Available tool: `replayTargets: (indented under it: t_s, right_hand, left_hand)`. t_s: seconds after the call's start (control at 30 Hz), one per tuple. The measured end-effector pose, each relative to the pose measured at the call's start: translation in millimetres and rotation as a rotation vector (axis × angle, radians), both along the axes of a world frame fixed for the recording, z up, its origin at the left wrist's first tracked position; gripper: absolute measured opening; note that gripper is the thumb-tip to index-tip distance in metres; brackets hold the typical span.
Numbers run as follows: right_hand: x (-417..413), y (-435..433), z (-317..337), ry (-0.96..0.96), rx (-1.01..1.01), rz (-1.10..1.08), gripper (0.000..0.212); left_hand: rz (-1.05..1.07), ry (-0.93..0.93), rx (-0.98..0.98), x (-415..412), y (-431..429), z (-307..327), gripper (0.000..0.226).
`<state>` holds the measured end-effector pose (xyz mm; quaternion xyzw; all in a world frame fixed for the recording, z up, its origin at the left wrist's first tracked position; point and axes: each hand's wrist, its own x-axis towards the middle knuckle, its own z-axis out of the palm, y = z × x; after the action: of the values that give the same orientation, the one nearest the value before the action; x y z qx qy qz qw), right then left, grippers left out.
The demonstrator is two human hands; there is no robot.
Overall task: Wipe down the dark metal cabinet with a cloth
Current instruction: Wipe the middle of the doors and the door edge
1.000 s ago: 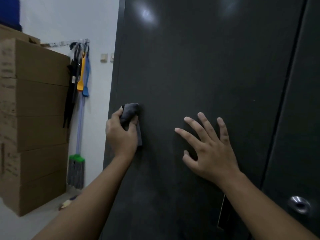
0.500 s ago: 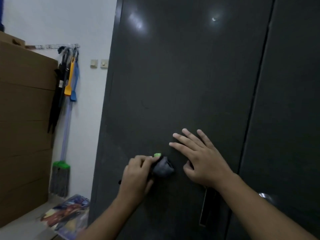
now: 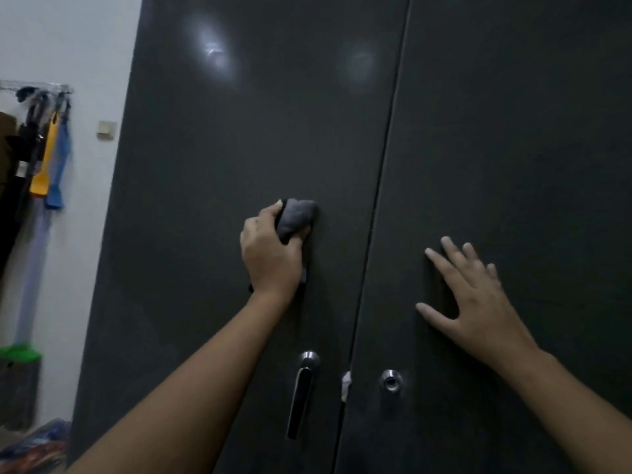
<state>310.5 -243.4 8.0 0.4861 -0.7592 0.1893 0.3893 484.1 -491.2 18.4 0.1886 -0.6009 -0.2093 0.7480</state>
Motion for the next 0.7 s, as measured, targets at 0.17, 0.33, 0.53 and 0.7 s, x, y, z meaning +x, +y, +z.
replayTargets:
  t_s: [0.17,0.33,0.53,0.7]
  right_hand:
    - [6,12,0,-0.195,-0.045,0.195,0.084]
    - [13,6,-2,-0.197,-0.135,0.240,0.090]
    - [21,-9,-4,-0.273,-0.263,0.379,0.076]
    - [20,-9,-20,-0.216,-0.406,0.306,0.062]
  left_hand:
    - [0.010,-0.048,-0.090,-53,64,18,0.055]
    - [0.031,-0.048,-0.048,-78,103,14,0.062]
    - [-0.052,-0.388,-0.357,-78,118,-22,0.069]
    - [-0.291,-0.541,-0.351,-74,129,-38,0.072]
